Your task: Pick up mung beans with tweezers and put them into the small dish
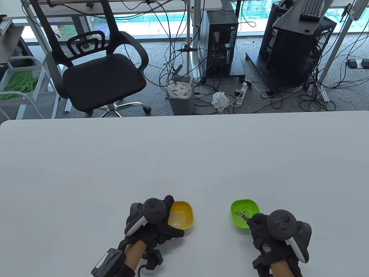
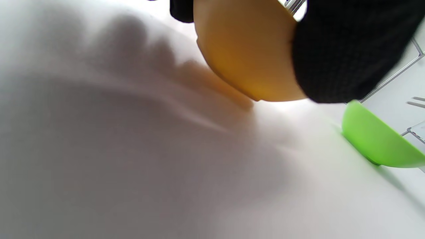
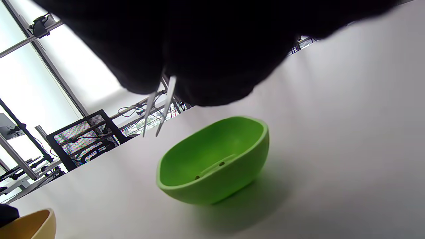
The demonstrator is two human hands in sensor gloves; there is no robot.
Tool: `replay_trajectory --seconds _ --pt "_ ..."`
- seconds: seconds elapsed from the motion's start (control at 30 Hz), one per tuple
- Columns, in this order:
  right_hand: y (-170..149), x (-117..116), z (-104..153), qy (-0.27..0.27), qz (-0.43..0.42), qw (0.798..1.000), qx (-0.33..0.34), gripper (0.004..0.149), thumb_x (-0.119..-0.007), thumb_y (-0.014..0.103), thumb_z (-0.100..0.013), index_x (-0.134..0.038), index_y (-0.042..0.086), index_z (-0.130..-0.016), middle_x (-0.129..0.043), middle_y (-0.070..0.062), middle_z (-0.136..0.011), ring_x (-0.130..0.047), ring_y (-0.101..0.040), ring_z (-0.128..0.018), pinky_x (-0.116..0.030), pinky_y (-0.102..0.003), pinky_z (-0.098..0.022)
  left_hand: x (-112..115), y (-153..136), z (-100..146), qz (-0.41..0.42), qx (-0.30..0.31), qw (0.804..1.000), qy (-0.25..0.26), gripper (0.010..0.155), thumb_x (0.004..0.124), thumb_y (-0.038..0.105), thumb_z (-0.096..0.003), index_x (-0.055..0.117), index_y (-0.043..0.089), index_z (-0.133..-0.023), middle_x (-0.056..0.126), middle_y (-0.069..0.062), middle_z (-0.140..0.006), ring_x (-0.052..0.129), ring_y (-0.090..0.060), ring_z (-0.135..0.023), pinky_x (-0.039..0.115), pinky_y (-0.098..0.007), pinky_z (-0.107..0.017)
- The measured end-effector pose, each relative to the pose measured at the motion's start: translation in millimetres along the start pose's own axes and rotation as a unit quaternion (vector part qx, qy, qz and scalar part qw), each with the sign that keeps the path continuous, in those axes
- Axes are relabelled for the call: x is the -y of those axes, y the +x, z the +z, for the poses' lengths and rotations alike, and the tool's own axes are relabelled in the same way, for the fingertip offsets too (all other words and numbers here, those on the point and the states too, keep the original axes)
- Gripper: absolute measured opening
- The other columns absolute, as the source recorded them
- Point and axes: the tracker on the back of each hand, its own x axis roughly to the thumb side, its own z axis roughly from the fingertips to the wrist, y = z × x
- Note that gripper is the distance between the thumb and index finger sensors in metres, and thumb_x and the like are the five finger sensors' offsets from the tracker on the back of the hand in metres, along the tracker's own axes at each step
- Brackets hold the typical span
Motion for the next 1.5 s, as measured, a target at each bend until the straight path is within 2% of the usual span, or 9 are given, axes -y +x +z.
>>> replay_trajectory --seconds 0.17,0.4,0.67,0.83,1.0,1.2,1.3,1.5 --pt "0.1 0.1 0.2 0.002 -0.003 1.0 0.002 0.037 -0.086 0.033 -0.048 -0.097 0.004 -0.07 -0.098 -0.016 -0.051 -0.095 -0.014 -0.021 -0.087 -0.026 -0.011 0.0 -3.9 -2.5 0.012 -0.006 1.0 -0.007 0.121 0.098 0.065 -0.0318 0.022 0.019 -0.115 0.042 -0.008 -0.119 0.035 -0.044 -0.115 0.017 -0.067 -0.079" --pt "0.0 -0.8 0.2 0.008 -0.01 1.0 0.002 0.037 -0.086 0.033 -0.048 -0.097 0.005 -0.07 -0.098 -0.016 -0.051 -0.095 -0.014 -0.021 -0.087 -0.026 -0.011 2.3 -7.8 -4.1 0.025 -0.006 0.999 -0.026 0.119 0.095 0.064 -0.0341 0.019 0.02 -0.115 0.036 -0.007 -0.12 0.022 -0.045 -0.115 0.011 -0.063 -0.079" --pt "-1.1 0.0 0.0 0.003 -0.019 1.0 0.003 0.037 -0.086 0.033 -0.048 -0.097 0.005 -0.07 -0.098 -0.016 -0.051 -0.095 -0.014 -0.021 -0.087 -0.026 -0.011 3.6 -8.3 2.0 0.012 -0.008 1.0 -0.02 0.117 0.088 0.068 -0.0359 0.014 0.023 -0.113 0.022 -0.008 -0.122 0.012 -0.046 -0.114 0.01 -0.065 -0.077" --pt "-2.3 0.8 0.2 -0.003 -0.025 1.0 0.003 0.038 -0.086 0.033 -0.048 -0.096 0.005 -0.071 -0.098 -0.016 -0.051 -0.095 -0.014 -0.022 -0.087 -0.026 -0.011 -7.8 -0.5 18.6 -0.019 0.002 0.999 0.025 0.112 0.082 0.07 -0.0389 0.016 0.02 -0.114 0.023 -0.01 -0.122 0.012 -0.047 -0.112 0.014 -0.066 -0.076" --pt "-2.4 0.1 0.3 -0.003 -0.025 1.0 0.003 0.038 -0.085 0.034 -0.049 -0.096 0.005 -0.071 -0.098 -0.016 -0.052 -0.095 -0.014 -0.022 -0.087 -0.026 -0.011 -18.5 18.1 46.4 -0.072 0.011 0.995 0.062 0.1 0.07 0.07 -0.0454 0.019 0.02 -0.114 0.025 -0.011 -0.122 0.015 -0.047 -0.112 0.016 -0.066 -0.076" --pt "-3.7 0.7 1.4 -0.027 -0.028 0.999 -0.004 0.039 -0.084 0.034 -0.049 -0.095 0.004 -0.072 -0.097 -0.016 -0.052 -0.095 -0.014 -0.023 -0.087 -0.026 -0.012 -24.0 38.4 78.0 -0.127 0.003 0.987 0.094 0.089 0.059 0.068 -0.0496 0.026 0.02 -0.116 0.027 -0.012 -0.123 0.017 -0.048 -0.112 0.018 -0.065 -0.076" --pt "-3.3 2.4 2.7 -0.048 -0.027 0.999 -0.004 0.039 -0.084 0.034 -0.049 -0.094 0.005 -0.073 -0.097 -0.016 -0.053 -0.095 -0.014 -0.023 -0.087 -0.026 -0.012 -22.1 40.7 84.1 -0.142 0.006 0.984 0.111 0.087 0.057 0.068 -0.0502 0.027 0.019 -0.116 0.028 -0.012 -0.123 0.017 -0.048 -0.112 0.019 -0.065 -0.076" --pt "-3.5 5.7 4.3 -0.091 -0.005 0.996 -0.012 0.04 -0.083 0.034 -0.049 -0.094 0.004 -0.073 -0.097 -0.016 -0.053 -0.095 -0.015 -0.023 -0.087 -0.027 -0.012 -16.3 38.2 84.0 -0.14 0.002 0.984 0.112 0.086 0.056 0.067 -0.0506 0.026 0.02 -0.116 0.027 -0.01 -0.123 0.017 -0.048 -0.112 0.018 -0.065 -0.076"
